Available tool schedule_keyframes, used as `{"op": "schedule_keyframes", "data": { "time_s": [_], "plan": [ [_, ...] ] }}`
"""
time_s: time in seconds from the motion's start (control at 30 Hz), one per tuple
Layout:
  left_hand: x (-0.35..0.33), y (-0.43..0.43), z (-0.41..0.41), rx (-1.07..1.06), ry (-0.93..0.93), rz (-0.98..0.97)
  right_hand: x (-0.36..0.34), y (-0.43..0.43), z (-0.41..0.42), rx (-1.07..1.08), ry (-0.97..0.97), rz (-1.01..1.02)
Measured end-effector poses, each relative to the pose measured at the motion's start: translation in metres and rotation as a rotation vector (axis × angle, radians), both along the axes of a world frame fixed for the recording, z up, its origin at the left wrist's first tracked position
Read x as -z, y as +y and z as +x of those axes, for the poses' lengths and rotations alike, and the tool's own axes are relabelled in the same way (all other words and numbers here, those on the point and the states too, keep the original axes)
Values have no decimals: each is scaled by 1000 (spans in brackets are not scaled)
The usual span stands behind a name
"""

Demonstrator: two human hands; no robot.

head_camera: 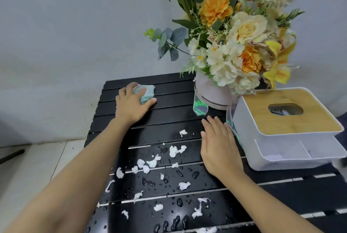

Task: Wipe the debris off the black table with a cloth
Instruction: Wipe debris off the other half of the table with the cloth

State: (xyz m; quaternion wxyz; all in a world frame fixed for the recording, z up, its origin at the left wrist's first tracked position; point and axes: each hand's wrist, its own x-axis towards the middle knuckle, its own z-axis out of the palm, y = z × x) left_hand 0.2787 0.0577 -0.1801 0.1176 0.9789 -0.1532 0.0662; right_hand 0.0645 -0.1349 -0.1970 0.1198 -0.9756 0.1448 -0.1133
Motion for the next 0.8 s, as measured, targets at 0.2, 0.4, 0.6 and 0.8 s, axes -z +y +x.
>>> {"op": "schedule_keyframes", "data": {
  "time_s": [0.2, 0.4, 0.6, 0.8],
  "plan": [
    [-1, -33, -32, -86, -10, -140, -4, 1, 0, -3, -15, 74],
    [-13, -30, -134, 608, 282, -311, -12, 0, -2, -47, 20, 109],
    [-15, -3, -32, -15, 129, -383, -13, -1, -2, -43, 17, 104],
    [1, -32, -96, 89, -56, -94, -13, -1, -1, -58, 27, 116]
  ]
}}
